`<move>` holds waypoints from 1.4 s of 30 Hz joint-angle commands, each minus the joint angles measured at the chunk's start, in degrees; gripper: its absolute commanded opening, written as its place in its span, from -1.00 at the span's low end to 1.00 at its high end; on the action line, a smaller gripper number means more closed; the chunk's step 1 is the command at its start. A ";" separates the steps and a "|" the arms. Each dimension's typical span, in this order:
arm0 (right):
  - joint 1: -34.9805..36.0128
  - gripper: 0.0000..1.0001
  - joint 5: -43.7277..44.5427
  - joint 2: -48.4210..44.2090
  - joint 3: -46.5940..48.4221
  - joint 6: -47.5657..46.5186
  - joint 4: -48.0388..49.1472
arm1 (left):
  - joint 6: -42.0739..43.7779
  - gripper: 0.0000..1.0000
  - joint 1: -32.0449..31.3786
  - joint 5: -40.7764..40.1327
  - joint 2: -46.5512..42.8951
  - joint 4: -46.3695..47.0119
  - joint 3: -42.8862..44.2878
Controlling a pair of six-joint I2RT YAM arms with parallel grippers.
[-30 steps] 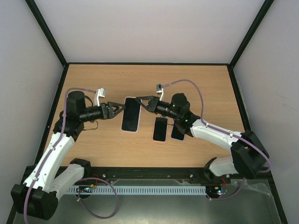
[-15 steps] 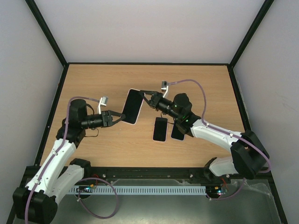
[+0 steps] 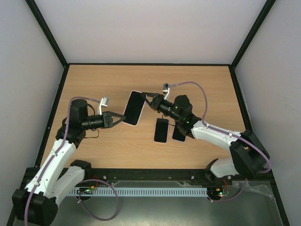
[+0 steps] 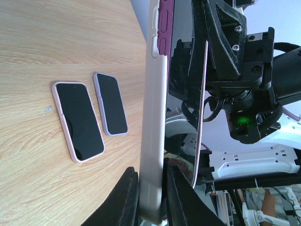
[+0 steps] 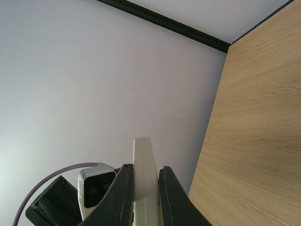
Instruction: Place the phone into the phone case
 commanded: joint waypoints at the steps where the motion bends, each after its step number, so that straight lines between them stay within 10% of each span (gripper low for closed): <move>1: -0.44 -0.89 -1.98 1.19 -0.94 -0.58 5.95 | 0.67 -0.93 0.30 -5.42 0.50 -2.02 1.25; 9: -3.14 -0.35 -2.45 2.63 -1.55 -1.33 3.78 | -5.05 -0.95 0.31 -7.64 0.41 3.60 -2.27; 17: -5.34 0.97 -0.42 0.27 -3.20 -2.81 -2.84 | -9.61 -0.95 0.34 -9.83 5.03 13.18 -6.91; 30: -5.56 0.95 3.47 -8.29 -0.42 -11.04 -22.17 | -18.82 -0.95 -0.18 -14.83 19.96 32.26 -13.39; 42: -5.48 0.95 10.62 -15.08 7.57 -21.78 -49.72 | -17.59 -0.92 -1.32 -21.71 27.62 25.47 -16.18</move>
